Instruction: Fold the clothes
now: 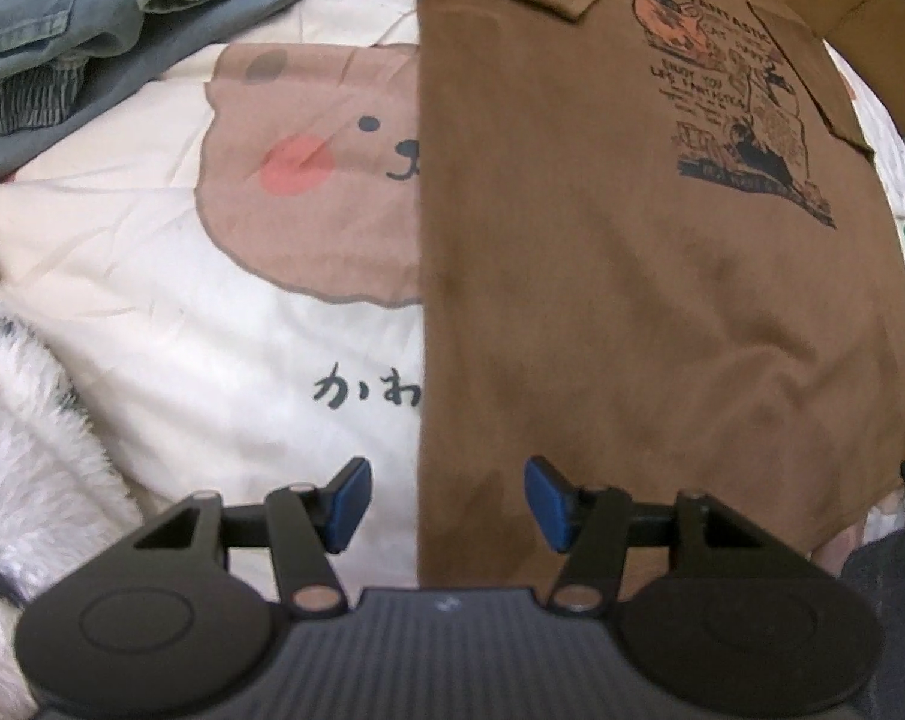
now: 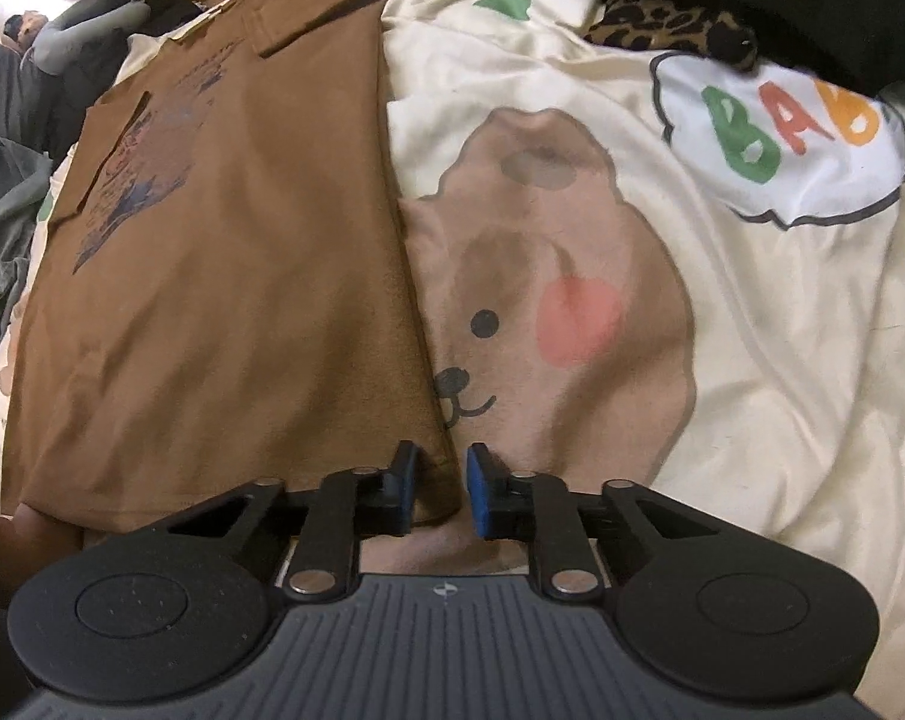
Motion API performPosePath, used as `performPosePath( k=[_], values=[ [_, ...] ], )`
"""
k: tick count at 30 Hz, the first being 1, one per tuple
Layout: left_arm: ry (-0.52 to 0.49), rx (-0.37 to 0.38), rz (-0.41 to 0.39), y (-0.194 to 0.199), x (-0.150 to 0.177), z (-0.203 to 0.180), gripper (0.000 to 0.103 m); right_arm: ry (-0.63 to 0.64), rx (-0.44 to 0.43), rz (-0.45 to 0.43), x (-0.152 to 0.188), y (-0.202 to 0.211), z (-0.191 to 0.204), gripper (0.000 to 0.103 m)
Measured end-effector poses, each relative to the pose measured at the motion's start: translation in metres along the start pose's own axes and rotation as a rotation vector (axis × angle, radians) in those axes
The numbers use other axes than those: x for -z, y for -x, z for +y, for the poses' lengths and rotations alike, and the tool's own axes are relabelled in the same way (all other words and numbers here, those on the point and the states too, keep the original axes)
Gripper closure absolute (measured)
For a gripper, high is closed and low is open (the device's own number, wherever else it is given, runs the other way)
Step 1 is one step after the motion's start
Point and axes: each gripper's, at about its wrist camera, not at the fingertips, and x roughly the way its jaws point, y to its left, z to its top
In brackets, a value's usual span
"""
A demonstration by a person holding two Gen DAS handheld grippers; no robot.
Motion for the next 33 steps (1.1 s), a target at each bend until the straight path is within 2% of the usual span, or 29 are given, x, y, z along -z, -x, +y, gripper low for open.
performPosePath(
  k=[2, 5, 8, 10, 13, 20, 25, 31, 33],
  values=[
    [-0.002, -0.001, -0.001, 0.001, 0.0, -0.001, 0.044, 0.011, -0.003, 0.004, 0.001, -0.004, 0.001, 0.091],
    [0.001, -0.004, 0.0, 0.001, 0.002, 0.0, 0.044, -0.001, -0.007, 0.002, 0.002, -0.008, 0.0, 0.09],
    [0.006, -0.007, -0.001, 0.001, 0.004, 0.001, 0.044, -0.067, -0.022, 0.044, -0.001, -0.008, -0.006, 0.089],
    [0.012, -0.01, -0.002, 0.001, 0.006, 0.003, 0.044, -0.054, -0.028, 0.073, -0.002, -0.007, -0.006, 0.089],
    [0.046, -0.013, -0.01, 0.001, 0.007, 0.009, 0.044, -0.025, -0.03, 0.104, -0.002, -0.005, -0.004, 0.097],
    [0.104, 0.005, -0.04, 0.005, 0.005, 0.024, 0.044, -0.004, 0.011, 0.108, -0.003, 0.003, 0.002, 0.098],
    [0.147, 0.032, -0.064, 0.003, 0.006, 0.03, 0.044, -0.034, 0.038, 0.109, -0.004, 0.005, 0.004, 0.098],
    [0.18, 0.064, -0.028, -0.007, 0.017, 0.037, 0.054, -0.038, 0.065, 0.13, -0.009, 0.004, 0.006, 0.098],
    [0.178, 0.069, 0.017, -0.014, 0.024, 0.036, 0.069, -0.031, 0.072, 0.136, -0.01, 0.004, 0.008, 0.097]
  ],
)
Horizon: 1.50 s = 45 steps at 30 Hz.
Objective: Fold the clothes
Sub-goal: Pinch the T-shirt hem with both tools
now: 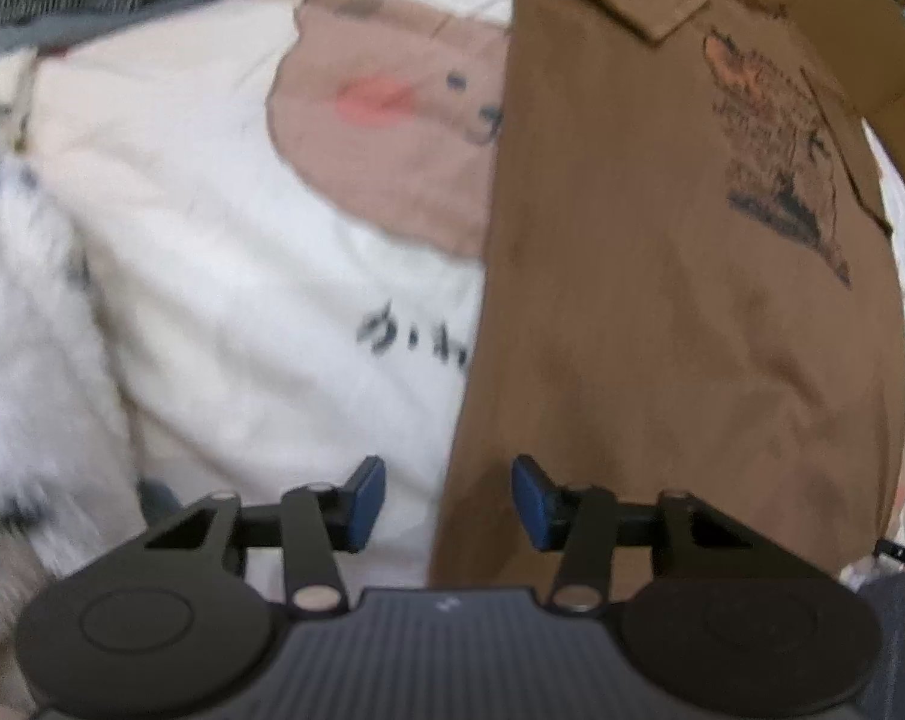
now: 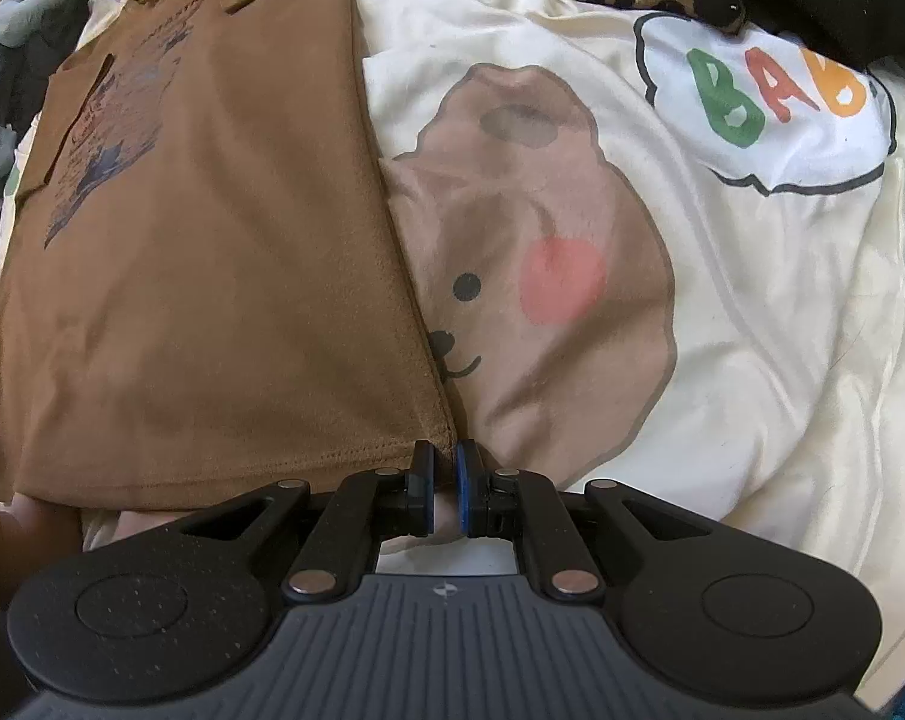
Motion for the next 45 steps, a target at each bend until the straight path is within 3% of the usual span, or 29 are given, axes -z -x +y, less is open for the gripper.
performPosePath(
  k=[2, 16, 20, 25, 28, 31, 33, 34, 38, 45],
  values=[
    [-0.001, 0.003, 0.038, -0.007, 0.006, 0.001, 0.075, 0.002, 0.006, 0.005, 0.0, -0.001, 0.001, 0.097],
    [0.017, 0.008, 0.065, -0.016, 0.015, 0.004, 0.075, -0.008, 0.02, -0.013, 0.0, -0.005, 0.003, 0.093],
    [0.014, 0.017, 0.062, -0.016, 0.015, 0.006, 0.076, -0.001, -0.013, -0.018, -0.002, -0.008, 0.006, 0.065],
    [-0.001, 0.013, 0.056, -0.017, 0.02, 0.005, 0.076, -0.018, -0.032, -0.026, -0.005, -0.01, 0.004, 0.065],
    [-0.008, 0.013, 0.072, -0.018, 0.016, 0.004, 0.083, -0.007, -0.041, -0.026, -0.007, -0.013, 0.002, 0.065],
    [-0.026, 0.008, 0.086, -0.018, 0.012, 0.001, 0.092, 0.056, -0.031, -0.01, -0.008, -0.014, 0.005, 0.071],
    [-0.043, 0.002, 0.096, -0.017, 0.009, -0.001, 0.095, 0.072, -0.03, 0.018, -0.011, -0.014, 0.005, 0.092],
    [-0.051, -0.001, 0.1, -0.017, 0.008, -0.002, 0.096, 0.078, -0.031, 0.032, -0.013, -0.013, 0.005, 0.095],
    [-0.074, -0.01, 0.108, -0.011, 0.007, -0.005, 0.098, 0.128, -0.024, 0.052, -0.014, -0.008, 0.01, 0.097],
    [-0.089, 0.006, 0.095, 0.027, -0.009, -0.002, 0.099, 0.107, 0.012, 0.05, -0.017, 0.018, 0.019, 0.098]
  ],
)
